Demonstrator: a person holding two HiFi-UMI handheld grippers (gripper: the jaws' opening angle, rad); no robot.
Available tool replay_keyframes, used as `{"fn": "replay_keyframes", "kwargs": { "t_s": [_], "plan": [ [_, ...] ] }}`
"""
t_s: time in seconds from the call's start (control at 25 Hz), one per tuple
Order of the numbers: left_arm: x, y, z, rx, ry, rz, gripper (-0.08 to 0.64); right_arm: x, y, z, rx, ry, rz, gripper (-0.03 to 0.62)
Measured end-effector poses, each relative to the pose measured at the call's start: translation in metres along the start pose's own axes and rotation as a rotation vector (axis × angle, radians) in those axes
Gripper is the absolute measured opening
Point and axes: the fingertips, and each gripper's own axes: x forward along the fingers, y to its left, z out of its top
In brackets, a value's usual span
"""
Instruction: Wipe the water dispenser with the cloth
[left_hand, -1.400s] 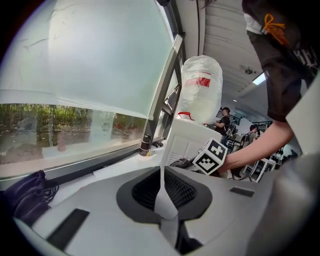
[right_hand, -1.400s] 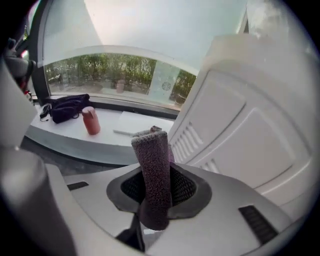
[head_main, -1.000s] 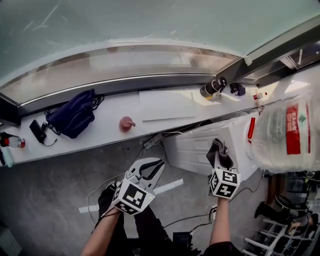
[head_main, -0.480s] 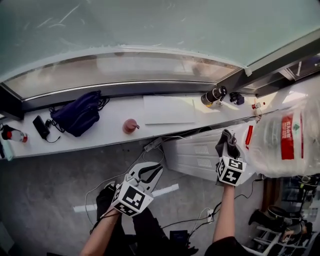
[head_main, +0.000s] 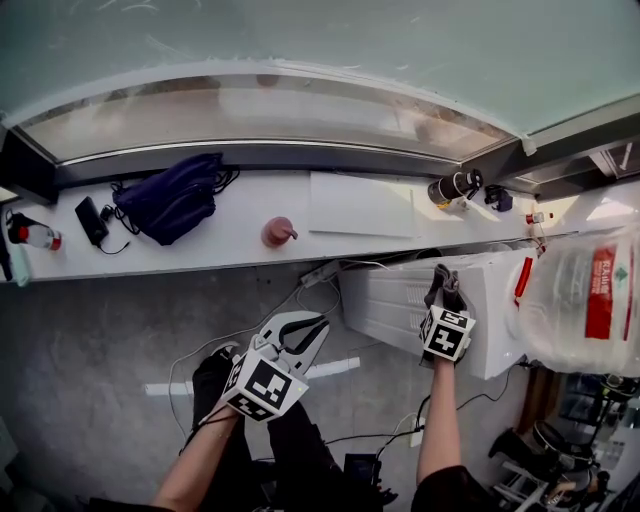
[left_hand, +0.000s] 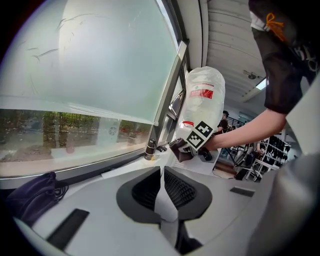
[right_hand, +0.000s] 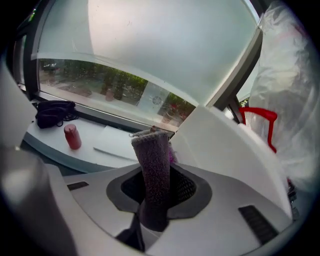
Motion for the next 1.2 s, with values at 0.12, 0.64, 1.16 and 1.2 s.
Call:
{"fn": "replay_keyframes", "kwargs": {
  "t_s": [0.12, 0.64, 1.16, 1.2],
  "plan": [
    [0.009, 0.0, -0.006, 0.0, 0.007, 0.004, 0.037, 0.025, 0.014, -0.023, 0.042, 0.047, 0.017, 0.104],
    [0.05, -0.007, -0.053, 0.007, 0.037, 0.014, 0.037, 0.13, 0.085, -0.111, 0.103, 0.193, 0.048, 0.103],
    [0.084, 0.006, -0.114, 0.001, 0.064, 0.053, 0.037, 0.204, 0.154, -0.185, 0.067, 0.303, 0.14, 0.101],
    [0.086, 0.005, -0.117, 0.005, 0.068, 0.05, 0.037, 0.208, 0.157, -0.189, 0.047, 0.31, 0.148, 0.103]
  ]
}}
